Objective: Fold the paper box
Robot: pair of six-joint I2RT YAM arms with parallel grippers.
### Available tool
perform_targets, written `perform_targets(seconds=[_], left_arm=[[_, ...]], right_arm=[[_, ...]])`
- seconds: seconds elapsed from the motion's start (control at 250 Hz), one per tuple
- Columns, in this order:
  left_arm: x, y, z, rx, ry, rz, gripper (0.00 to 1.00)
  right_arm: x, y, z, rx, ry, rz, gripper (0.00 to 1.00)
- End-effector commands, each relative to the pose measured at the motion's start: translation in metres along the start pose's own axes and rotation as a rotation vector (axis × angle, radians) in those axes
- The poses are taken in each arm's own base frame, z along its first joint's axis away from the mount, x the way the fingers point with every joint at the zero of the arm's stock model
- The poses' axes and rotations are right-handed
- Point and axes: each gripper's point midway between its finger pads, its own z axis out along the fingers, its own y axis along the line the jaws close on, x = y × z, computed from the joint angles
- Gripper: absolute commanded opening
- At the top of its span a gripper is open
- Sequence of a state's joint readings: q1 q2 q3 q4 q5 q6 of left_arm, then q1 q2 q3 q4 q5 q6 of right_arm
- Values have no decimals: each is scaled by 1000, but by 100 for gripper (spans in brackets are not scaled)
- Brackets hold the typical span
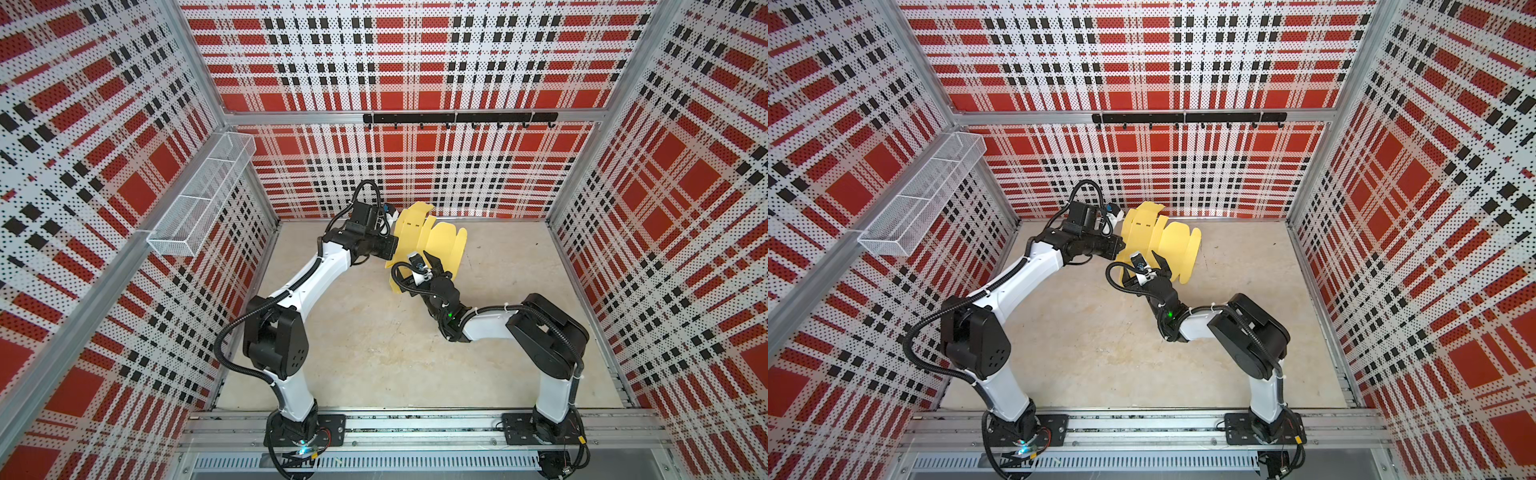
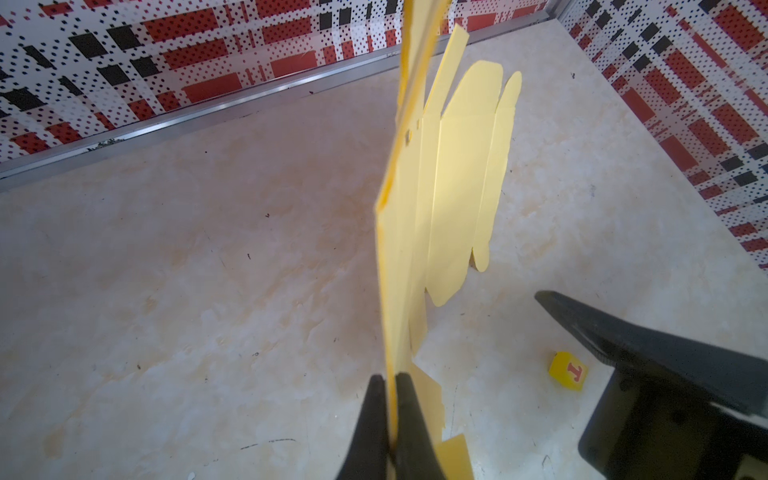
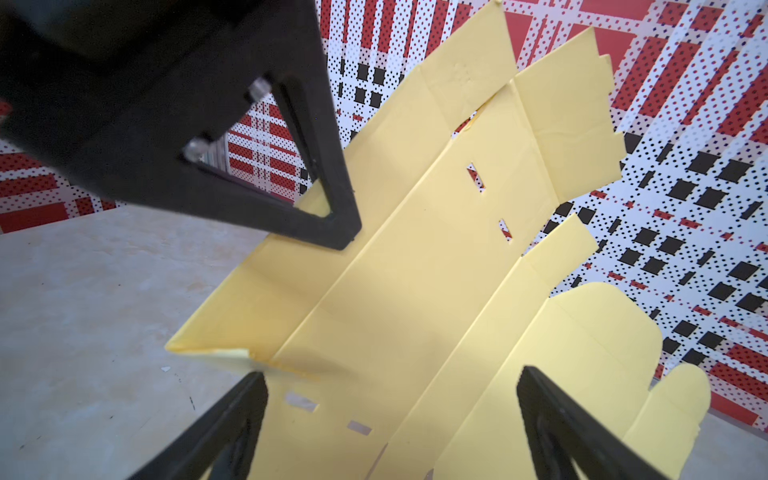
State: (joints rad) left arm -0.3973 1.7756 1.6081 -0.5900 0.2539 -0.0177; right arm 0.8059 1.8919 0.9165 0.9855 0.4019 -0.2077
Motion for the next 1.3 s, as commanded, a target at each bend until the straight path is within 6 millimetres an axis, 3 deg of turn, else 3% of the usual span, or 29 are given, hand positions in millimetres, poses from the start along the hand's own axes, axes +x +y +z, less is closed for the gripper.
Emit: perform_targets(seconds=[0.0, 0.452, 0.696, 0.84, 1.092, 1.24, 1.252, 1.296], left_arm=[[-4, -8, -4, 17, -19, 1, 0], [-5, -11, -2, 29, -20, -4, 0], [-5, -9, -2, 14, -19, 5, 0], [-12, -7, -10, -3, -30, 31, 0], [-10, 8, -23, -13, -35, -9, 0], [-5, 18, -33, 34, -38, -110, 0], [-5, 28, -36, 30, -43, -137, 0], [-2, 33, -41, 67, -47, -187, 0]], right_arm=[[-30, -8, 8, 41, -100, 66, 96], [-22, 1, 17, 4, -86, 70, 97], [-18, -7, 13, 24, -79, 61, 97], [-17, -17, -2, 38, -67, 28, 97], [8, -39, -46, 41, 23, -48, 97], [21, -52, -63, 2, 88, -89, 98], [23, -52, -64, -7, 98, -92, 98], [30, -52, -67, -39, 133, -99, 98]])
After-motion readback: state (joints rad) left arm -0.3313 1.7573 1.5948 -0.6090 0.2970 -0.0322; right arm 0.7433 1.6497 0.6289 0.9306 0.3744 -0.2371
